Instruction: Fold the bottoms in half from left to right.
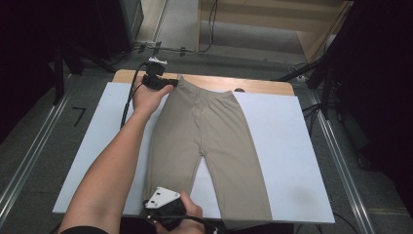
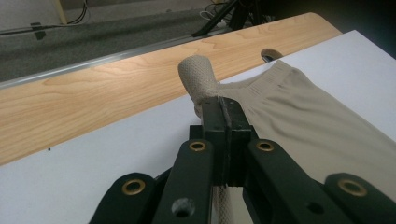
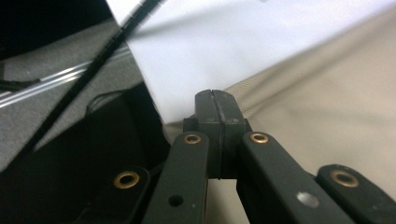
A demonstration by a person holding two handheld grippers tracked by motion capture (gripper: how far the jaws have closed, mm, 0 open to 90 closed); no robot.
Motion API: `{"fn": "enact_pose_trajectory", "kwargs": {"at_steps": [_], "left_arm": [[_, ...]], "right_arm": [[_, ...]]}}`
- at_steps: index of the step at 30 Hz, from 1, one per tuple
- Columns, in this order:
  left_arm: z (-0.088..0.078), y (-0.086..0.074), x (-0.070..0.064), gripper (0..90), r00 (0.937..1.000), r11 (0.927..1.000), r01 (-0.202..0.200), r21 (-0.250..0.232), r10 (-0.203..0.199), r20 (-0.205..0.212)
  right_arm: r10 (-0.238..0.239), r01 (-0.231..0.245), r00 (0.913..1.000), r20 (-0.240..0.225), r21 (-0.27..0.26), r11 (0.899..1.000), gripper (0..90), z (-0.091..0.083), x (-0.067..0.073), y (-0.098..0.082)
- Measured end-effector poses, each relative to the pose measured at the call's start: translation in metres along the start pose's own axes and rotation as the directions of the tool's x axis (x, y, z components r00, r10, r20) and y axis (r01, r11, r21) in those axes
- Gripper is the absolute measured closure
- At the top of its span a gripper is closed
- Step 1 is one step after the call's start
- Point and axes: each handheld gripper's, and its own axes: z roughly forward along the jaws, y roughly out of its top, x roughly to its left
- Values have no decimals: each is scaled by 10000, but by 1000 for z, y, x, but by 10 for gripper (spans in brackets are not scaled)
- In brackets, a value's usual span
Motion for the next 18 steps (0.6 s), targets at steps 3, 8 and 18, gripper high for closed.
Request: {"fn": "enact_pose_trajectory", "kwargs": {"at_steps": [3, 8, 18], "left_arm": [[0, -1, 0, 900, 10000, 10000, -48, -12, 48, -8], [3, -5, 4, 900, 9997, 9996, 262, -69, -261, 18], [6, -7, 3, 900, 9998, 9999, 139, 28, -138, -123]], "right_arm": [[-273, 253, 9971, 707, 293, 9992, 887, -15, -12, -14], [331, -373, 9940, 1039, 384, 9986, 853, -9, -18, -26], [1154, -1182, 9835, 1392, 118, 9929, 479, 6, -3, -17]]}}
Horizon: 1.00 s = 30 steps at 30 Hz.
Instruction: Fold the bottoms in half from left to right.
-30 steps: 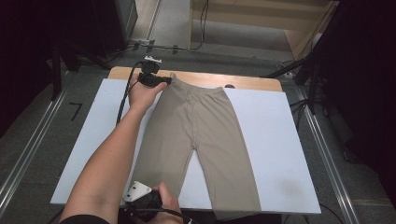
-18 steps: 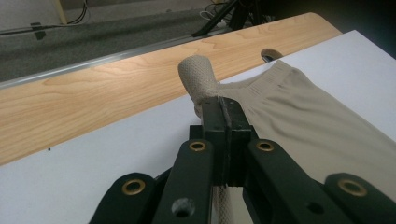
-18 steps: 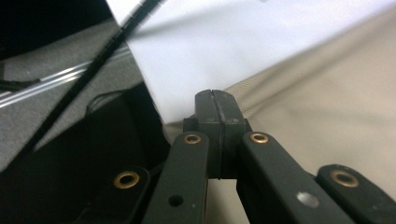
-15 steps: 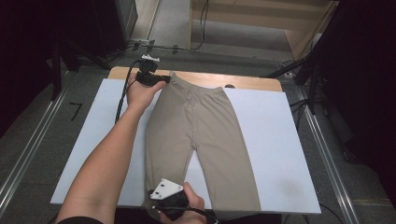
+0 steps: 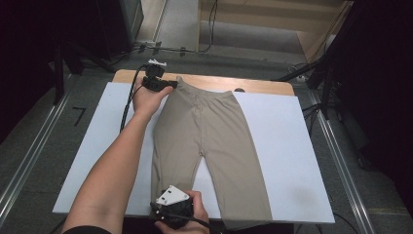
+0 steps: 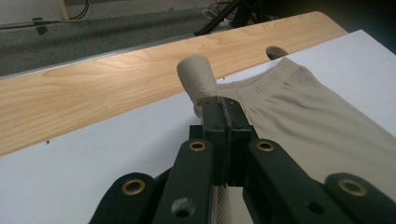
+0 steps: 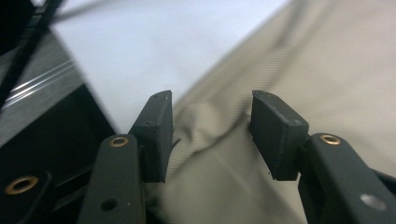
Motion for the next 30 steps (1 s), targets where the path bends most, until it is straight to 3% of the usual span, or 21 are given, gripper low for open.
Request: {"fn": "enact_pose_trajectory", "kwargs": {"at_steps": [2, 3, 4, 6, 7, 8, 11, 13, 18, 21, 23, 25, 30], "left_arm": [[0, 0, 0, 900, 10000, 10000, 5, -4, -5, 17], [-1, 0, 1, 900, 10000, 10000, 0, -3, 0, 9], [-1, 0, 1, 900, 10000, 10000, -1, -17, 2, 30], [-2, 1, 2, 900, 10000, 10000, 16, -42, -16, 10], [-3, 1, 2, 900, 10000, 10000, 28, -67, -28, -9], [-3, 1, 3, 900, 10000, 10000, 33, -67, -33, -5], [-6, 2, 4, 900, 9998, 9997, 92, -215, -96, -187], [-9, 3, 6, 900, 9989, 9994, 164, -299, -176, -428], [-17, 4, 20, 900, 9952, 9975, 497, -500, -537, -819], [-25, 2, 31, 900, 9869, 9959, 769, -479, -829, -1382], [-26, 0, 32, 900, 9874, 9964, 792, -300, -825, -1353], [-27, 0, 28, 900, 9894, 9982, 543, -235, -570, -1338], [-23, 1, 8, 900, 9972, 9987, 338, -376, -362, -658]], "right_arm": [[-82, 78, 9998, 192, 173, 9998, 504, 0, 4, 1], [114, -119, 9997, 203, 214, 9997, 566, 0, 3, 2], [598, -601, 9979, 264, 120, 9981, 642, 0, 4, 3], [475, -474, 9989, -47, 305, 9984, 781, -3, -5, 2], [1142, -1137, 9931, -278, 175, 9934, 853, -3, -4, 2], [752, -737, 9960, -478, 312, 9968, 864, -5, -10, 1], [579, -578, 9955, -752, 33, 9983, 875, -10, -13, -1], [433, -468, 9948, -919, -366, 9982, 877, -18, -9, 3], [-484, 324, 9889, -1404, -1140, 9929, 879, -32, 7, 20], [-821, 567, 9814, -1738, -1462, 9876, 879, -32, 13, 33], [-1050, 770, 9794, -1727, -1613, 9839, 879, -34, 15, 40], [-1187, 922, 9798, -1611, -1632, 9823, 878, -40, 12, 39], [-992, 842, 9906, -945, -1505, 9850, 877, -66, -13, 11]]}}
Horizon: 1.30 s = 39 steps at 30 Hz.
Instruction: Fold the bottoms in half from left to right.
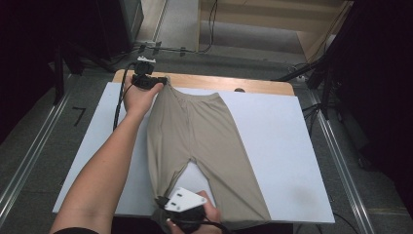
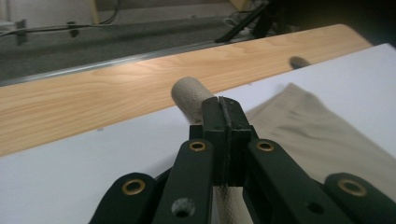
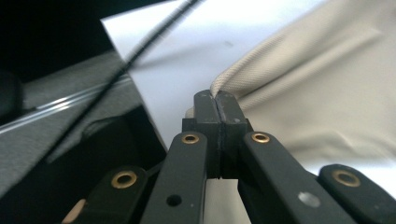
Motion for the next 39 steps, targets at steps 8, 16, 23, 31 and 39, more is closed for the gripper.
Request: {"fn": "enact_pose_trajectory", "kwargs": {"at_steps": [8, 16, 23, 31, 39], "left_arm": [[22, 5, -41, 900, 9970, 9992, -180, -344, 205, 750], [46, 15, -66, 900, 9947, 9989, -240, -396, 278, 988], [69, 16, -80, 900, 9930, 9995, -296, -87, 304, 1143], [94, 15, -94, 900, 9918, 9988, -431, 241, 399, 1210], [115, 18, -111, 900, 9907, 9968, -643, 479, 580, 1228]], "right_arm": [[717, -699, 9872, 1422, -177, 9974, 876, -55, -31, -51], [909, -965, 9667, 2393, 115, 9953, 876, -91, -47, -82], [1471, -1652, 9436, 2966, 370, 9856, 877, -116, -65, -107], [1807, -2072, 9194, 3493, 396, 9775, 877, -138, -80, -124], [2044, -2370, 8972, 3915, 362, 9708, 877, -150, -85, -135]]}}
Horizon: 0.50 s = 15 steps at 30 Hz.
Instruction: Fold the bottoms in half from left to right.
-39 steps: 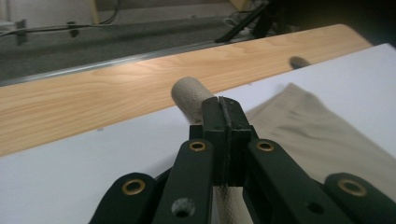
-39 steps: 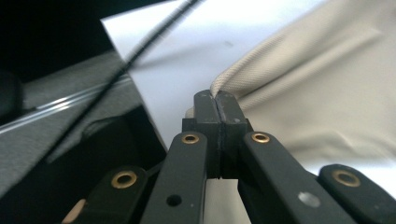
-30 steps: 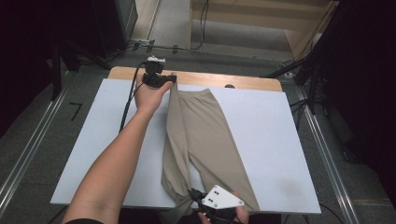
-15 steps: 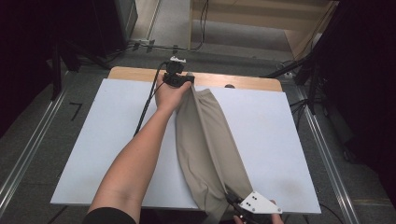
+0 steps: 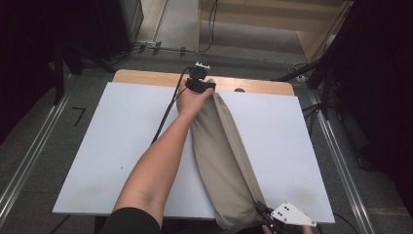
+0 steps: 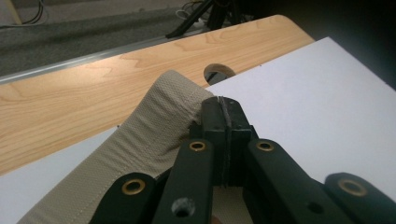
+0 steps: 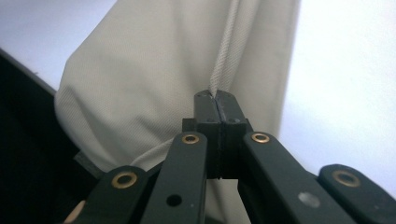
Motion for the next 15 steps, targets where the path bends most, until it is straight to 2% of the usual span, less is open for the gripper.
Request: {"fn": "enact_pose_trajectory", "kwargs": {"at_steps": [2, 3, 4, 5, 6, 7, 8, 9, 10, 11, 13, 15], "left_arm": [[4, 1, -1, 900, 9998, 9998, -124, -166, 126, 129], [6, 1, -1, 870, 9996, 9985, -230, -501, 237, 141], [7, 1, -1, 715, 9991, 9948, -370, -947, 389, 181], [7, 1, -1, 522, 9993, 9947, -213, -1003, 242, 281], [3, 2, 0, 424, 9991, 9956, -110, -935, 149, 403], [-1, 3, 1, 353, 9988, 9957, -93, -917, 136, 470], [-6, 3, 3, 280, 9992, 9956, -124, -926, 157, 355], [-11, 2, 6, 243, 9996, 9954, -73, -955, 97, 253], [-16, 1, 10, 215, 9994, 9955, -31, -944, 62, 328], [-23, -2, 17, 205, 9992, 9963, 61, -862, -27, 402], [-31, -11, 29, 205, 9998, 9977, 181, -659, -173, 125], [-36, -23, 43, 210, 9986, 9975, 522, -472, -521, 36]], "right_arm": [[361, -361, 9989, 293, -12, 9993, 869, -1, -3, -3], [569, -568, 9968, 566, -33, 9984, 835, -1, -6, -6], [835, -833, 9923, 911, -52, 9965, 745, -1, -7, -7], [996, -1003, 9874, 1232, -7, 9950, 626, 0, -8, -8], [1095, -1122, 9836, 1432, 105, 9936, 546, 0, -9, -8], [1179, -1200, 9824, 1448, 58, 9928, 510, 0, -10, -7], [1193, -1201, 9831, 1389, -30, 9928, 458, 0, -9, -6], [1177, -1170, 9843, 1317, -129, 9930, 432, -1, -8, -4], [1067, -1048, 9878, 1134, -232, 9942, 429, -1, -6, -3], [951, -926, 9909, 952, -308, 9952, 428, -1, -4, -1], [551, -528, 9968, 586, -407, 9978, 420, 1, 6, 4], [306, -304, 9995, 55, -413, 9987, 420, 7, 14, 9]]}}
